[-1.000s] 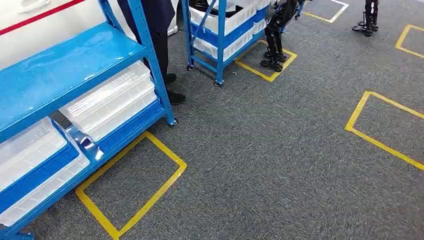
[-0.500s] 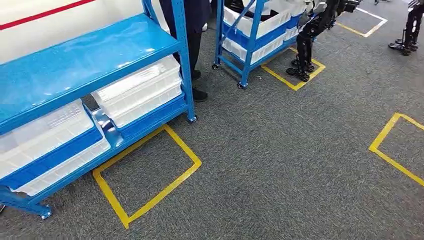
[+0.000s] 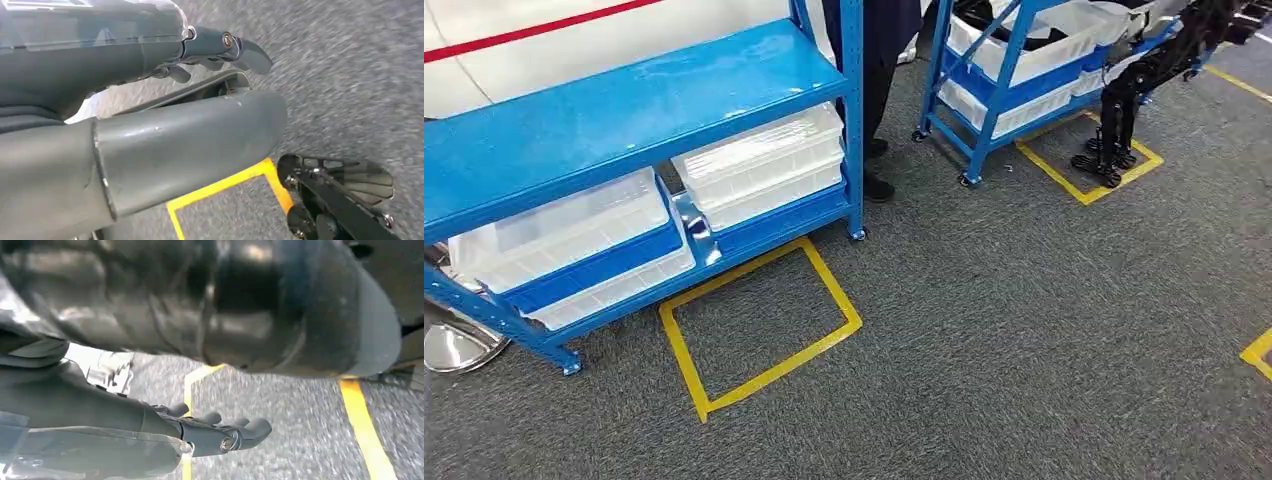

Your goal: Take the parts from the cabinet and place them on the table.

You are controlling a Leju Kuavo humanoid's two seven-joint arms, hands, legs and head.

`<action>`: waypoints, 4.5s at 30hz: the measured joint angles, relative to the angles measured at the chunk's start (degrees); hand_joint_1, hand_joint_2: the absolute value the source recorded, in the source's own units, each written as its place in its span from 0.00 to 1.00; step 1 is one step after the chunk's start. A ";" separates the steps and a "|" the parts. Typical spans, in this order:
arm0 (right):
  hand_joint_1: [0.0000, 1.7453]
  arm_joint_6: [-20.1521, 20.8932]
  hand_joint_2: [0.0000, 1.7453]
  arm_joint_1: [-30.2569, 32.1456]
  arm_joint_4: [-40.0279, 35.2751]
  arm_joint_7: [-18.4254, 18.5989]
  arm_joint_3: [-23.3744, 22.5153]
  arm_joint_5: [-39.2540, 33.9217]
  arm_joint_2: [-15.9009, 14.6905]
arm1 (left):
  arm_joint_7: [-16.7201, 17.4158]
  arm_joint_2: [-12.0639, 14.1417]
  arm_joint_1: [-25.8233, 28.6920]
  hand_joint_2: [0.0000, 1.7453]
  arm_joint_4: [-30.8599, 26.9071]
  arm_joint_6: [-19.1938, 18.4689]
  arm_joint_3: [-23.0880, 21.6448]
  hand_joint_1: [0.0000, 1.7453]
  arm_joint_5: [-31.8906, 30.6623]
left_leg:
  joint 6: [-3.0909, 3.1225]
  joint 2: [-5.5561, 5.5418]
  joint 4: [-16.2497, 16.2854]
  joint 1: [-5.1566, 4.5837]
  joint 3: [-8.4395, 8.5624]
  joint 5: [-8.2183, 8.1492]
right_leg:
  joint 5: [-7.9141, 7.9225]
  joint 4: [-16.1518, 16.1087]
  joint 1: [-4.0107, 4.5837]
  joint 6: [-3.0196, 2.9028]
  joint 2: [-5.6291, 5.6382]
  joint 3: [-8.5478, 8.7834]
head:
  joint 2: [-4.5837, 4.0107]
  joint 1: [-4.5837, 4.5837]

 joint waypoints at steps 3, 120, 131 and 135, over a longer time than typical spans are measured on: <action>0.00 0.02 0.00 -0.17 0.00 0.02 0.02 0.02 0.09 | -0.02 0.11 -0.15 0.00 0.00 0.00 0.00 0.00 -0.04 | 1.48 6.22 -14.72 -1.14 8.01 4.28 | -0.34 0.02 0.46 0.23 -2.01 0.58 | 0.02 0.02; 0.00 -2.43 0.00 -0.34 0.15 -0.15 -5.55 -0.04 0.24 | -0.48 -0.61 0.36 0.00 -0.02 -0.52 0.11 0.00 0.52 | -0.08 0.87 2.97 -0.43 0.86 -4.61 | 1.90 0.31 -0.77 0.55 5.54 -1.38 | 0.00 0.00; 0.00 -2.49 0.00 -0.24 0.17 0.17 -5.57 0.90 0.77 | -0.20 -0.20 0.46 0.00 -0.02 -0.94 0.39 0.00 1.42 | 2.67 -1.46 -16.18 -0.11 8.49 5.83 | 1.55 1.30 -0.99 3.32 8.88 -2.26 | 0.00 0.07; 0.00 -3.41 0.00 -0.62 0.17 0.22 -5.20 2.56 1.18 | -0.02 0.42 0.85 0.00 -0.04 -1.42 0.92 0.00 1.84 | 3.35 0.31 -16.19 -0.51 8.15 5.85 | -5.10 12.65 -0.90 3.71 4.73 -7.74 | 0.00 0.15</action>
